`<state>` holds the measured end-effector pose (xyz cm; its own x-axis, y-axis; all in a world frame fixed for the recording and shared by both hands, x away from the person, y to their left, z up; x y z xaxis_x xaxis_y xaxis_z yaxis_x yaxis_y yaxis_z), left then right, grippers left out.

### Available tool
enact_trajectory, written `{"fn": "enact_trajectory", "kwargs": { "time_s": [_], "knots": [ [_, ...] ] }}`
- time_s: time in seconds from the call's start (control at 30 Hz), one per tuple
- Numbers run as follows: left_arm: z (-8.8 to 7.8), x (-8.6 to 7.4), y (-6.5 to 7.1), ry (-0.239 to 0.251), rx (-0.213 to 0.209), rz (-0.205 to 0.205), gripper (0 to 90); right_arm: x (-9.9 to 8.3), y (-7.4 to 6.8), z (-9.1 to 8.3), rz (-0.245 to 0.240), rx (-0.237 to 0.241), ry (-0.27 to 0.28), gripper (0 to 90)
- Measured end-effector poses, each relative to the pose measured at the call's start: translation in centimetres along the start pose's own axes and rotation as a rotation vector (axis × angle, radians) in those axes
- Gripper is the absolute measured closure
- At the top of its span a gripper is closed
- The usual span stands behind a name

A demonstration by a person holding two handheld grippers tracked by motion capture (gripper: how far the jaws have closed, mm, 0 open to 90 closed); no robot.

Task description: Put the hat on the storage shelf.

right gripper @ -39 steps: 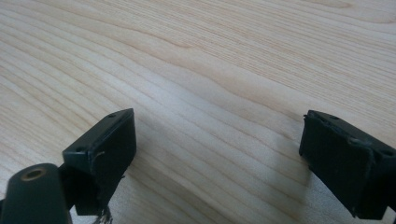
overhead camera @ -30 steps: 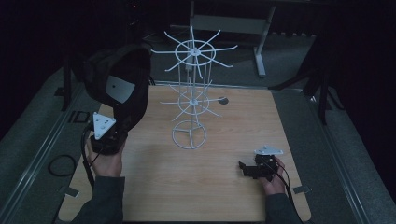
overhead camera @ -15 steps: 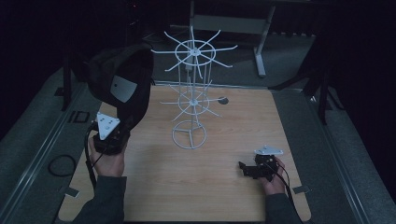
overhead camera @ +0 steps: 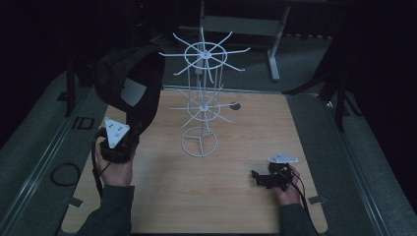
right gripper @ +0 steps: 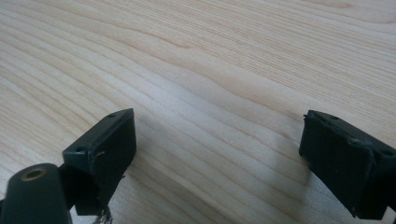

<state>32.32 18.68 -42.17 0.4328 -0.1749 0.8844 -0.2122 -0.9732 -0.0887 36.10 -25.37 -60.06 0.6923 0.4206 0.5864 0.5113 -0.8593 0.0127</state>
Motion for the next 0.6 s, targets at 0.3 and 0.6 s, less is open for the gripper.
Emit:
{"fn": "enact_trajectory", "kwargs": {
  "time_s": [0.3, 0.6],
  "knots": [
    [-0.04, 0.09, 0.53, 0.007, 0.004, 0.017, 86.8, 0.0, -0.01, 0.0, 0.001, 0.0, 0.0, 10.8],
    [-0.04, 0.05, 0.82, 0.009, 0.009, 0.031, 86.7, 0.0, -0.01, 0.0, 0.001, 0.0, 0.0, 10.9]
  ]
}}
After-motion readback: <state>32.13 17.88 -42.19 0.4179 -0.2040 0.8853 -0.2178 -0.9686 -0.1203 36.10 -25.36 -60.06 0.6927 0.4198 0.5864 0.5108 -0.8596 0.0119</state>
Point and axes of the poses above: each handheld gripper's, and its own axes: z roughly forward along the jaws, x roughly out of its top, y roughly to its right, the point moved 5 cm from there along z, roughly forward along the jaws, and after that the axes turned 10 degrees about -y, right-handed, at the moved point
